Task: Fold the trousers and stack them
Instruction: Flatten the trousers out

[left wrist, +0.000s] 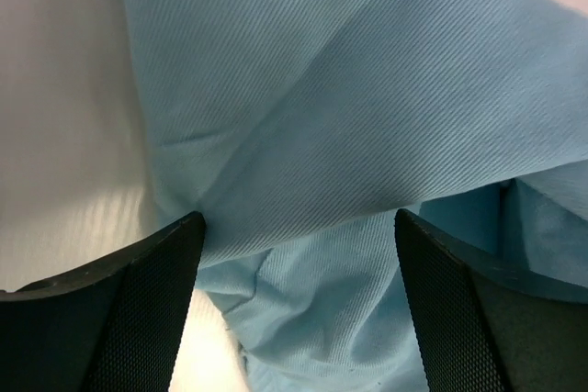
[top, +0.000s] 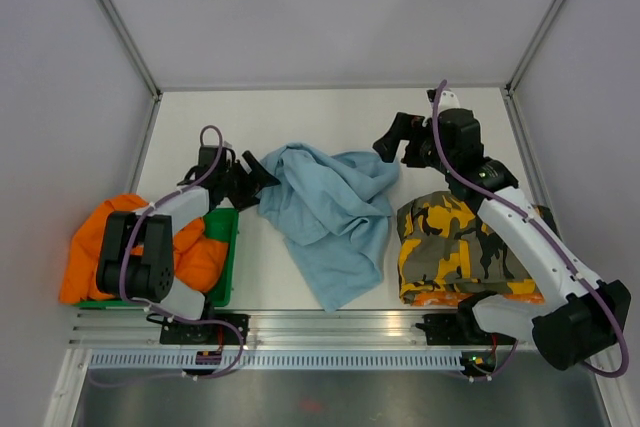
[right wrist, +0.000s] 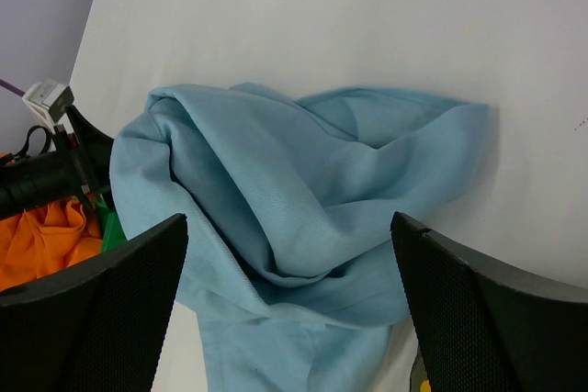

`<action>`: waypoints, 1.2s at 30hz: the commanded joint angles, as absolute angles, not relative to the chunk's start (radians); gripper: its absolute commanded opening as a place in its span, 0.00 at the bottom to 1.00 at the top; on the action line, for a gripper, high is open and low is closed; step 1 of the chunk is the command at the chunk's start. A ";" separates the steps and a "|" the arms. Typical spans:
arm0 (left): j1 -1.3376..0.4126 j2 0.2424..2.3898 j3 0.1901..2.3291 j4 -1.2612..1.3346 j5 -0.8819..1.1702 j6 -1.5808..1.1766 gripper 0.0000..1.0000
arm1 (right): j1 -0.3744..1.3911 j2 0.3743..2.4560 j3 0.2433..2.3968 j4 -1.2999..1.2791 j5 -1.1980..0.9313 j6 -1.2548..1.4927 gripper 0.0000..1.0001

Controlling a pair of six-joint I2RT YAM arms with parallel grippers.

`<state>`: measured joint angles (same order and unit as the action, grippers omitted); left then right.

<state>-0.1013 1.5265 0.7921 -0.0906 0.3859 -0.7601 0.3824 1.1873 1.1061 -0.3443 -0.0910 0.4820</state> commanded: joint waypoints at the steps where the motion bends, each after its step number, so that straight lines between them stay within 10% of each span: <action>1: -0.130 1.494 0.735 -0.017 0.252 -0.816 0.89 | 0.388 1.210 1.114 -0.324 -0.098 0.485 0.98; 6: -0.187 1.535 0.767 -0.023 0.150 -0.792 0.83 | 0.390 1.232 1.140 -0.314 -0.107 0.476 0.98; 8: -0.199 1.581 0.798 -0.035 0.155 -0.782 0.53 | 0.388 1.238 1.152 -0.314 -0.107 0.468 0.98; 9: -0.199 1.589 0.813 -0.050 0.158 -0.779 0.10 | 0.388 1.239 1.154 -0.316 -0.106 0.466 0.98; 10: -0.199 1.592 0.851 -0.070 0.155 -0.770 0.02 | 0.388 1.238 1.157 -0.316 -0.103 0.465 0.98; 23: -0.178 1.394 1.644 -0.506 -0.006 -0.279 0.02 | 0.388 1.198 1.150 -0.350 0.057 0.431 0.98; 29: -0.515 1.670 2.292 -0.845 -0.213 -0.086 0.02 | 0.298 1.197 1.201 -0.547 0.388 0.564 0.98; 36: -0.900 1.883 2.246 -0.802 -0.386 -0.199 0.02 | 0.028 1.097 1.242 -0.625 0.345 0.558 0.98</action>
